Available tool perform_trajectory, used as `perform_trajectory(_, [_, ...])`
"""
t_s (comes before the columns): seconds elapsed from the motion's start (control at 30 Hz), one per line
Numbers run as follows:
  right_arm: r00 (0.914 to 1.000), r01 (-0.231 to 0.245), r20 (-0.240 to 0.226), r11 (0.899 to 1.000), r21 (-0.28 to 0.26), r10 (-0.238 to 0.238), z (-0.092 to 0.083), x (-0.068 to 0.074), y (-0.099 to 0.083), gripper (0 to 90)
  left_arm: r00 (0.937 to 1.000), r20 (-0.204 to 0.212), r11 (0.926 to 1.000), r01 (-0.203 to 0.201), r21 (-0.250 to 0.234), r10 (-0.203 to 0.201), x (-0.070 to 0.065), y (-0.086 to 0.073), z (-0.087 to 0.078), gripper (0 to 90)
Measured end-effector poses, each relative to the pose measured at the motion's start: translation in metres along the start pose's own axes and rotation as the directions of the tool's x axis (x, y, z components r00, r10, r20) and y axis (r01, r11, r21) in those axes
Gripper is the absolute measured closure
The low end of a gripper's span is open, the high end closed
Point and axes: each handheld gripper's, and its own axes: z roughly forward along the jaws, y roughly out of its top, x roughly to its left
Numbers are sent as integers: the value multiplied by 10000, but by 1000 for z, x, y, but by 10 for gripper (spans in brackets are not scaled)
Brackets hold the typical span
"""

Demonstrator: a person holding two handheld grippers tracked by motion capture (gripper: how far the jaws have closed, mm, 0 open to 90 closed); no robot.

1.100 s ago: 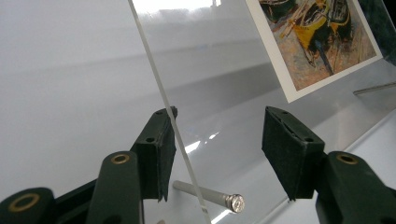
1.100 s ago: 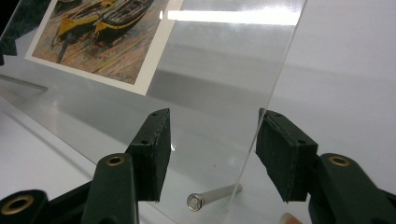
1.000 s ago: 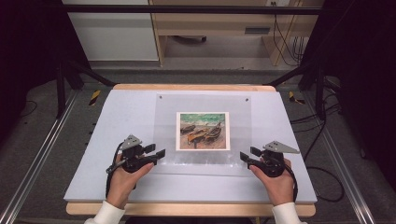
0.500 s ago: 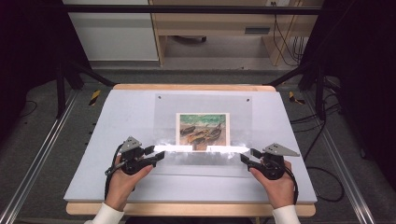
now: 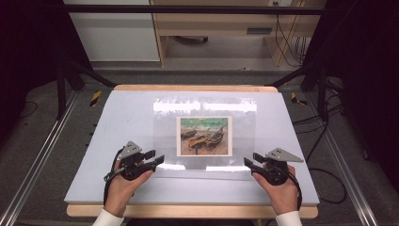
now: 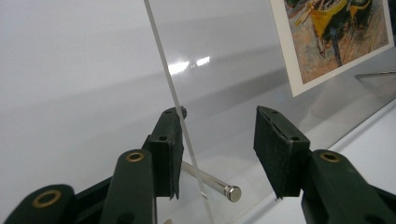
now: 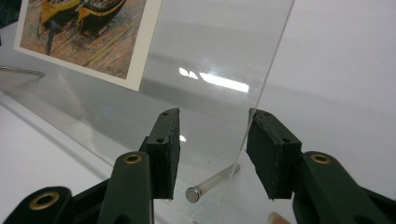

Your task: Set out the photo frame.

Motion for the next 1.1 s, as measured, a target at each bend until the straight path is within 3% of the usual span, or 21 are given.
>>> perform_trajectory(1.1, [9995,260,169,9996,129,-262,-10,6,-9,630,9988,-140,9988,-458,170,460,-8,-11,-7,569])
